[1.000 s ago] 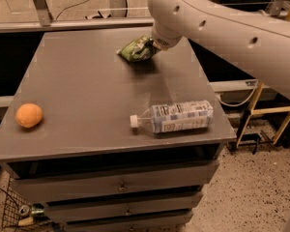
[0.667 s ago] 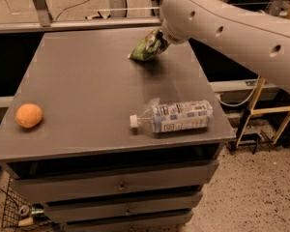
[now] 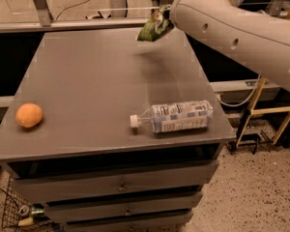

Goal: Pick green jalapeno chip bag

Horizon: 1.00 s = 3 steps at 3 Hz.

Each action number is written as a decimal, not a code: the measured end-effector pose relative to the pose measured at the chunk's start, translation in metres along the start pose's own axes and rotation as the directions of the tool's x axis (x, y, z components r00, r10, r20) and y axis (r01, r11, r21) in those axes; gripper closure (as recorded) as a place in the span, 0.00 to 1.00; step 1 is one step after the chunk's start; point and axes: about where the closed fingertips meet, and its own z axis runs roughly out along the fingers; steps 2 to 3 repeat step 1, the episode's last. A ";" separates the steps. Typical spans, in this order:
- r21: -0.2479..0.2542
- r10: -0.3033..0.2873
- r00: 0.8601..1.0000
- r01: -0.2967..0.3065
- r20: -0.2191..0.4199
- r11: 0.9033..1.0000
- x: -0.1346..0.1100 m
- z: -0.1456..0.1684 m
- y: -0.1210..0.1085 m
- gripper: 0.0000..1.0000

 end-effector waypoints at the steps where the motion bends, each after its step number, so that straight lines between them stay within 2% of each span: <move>1: 0.037 0.006 0.999 -0.008 0.043 0.999 -0.009 -0.003 -0.012 1.00; 3: 0.037 0.006 0.999 -0.008 0.043 0.999 -0.009 -0.003 -0.012 1.00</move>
Offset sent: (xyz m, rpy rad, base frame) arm 0.0000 0.0000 0.0000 0.0000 0.0000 0.0000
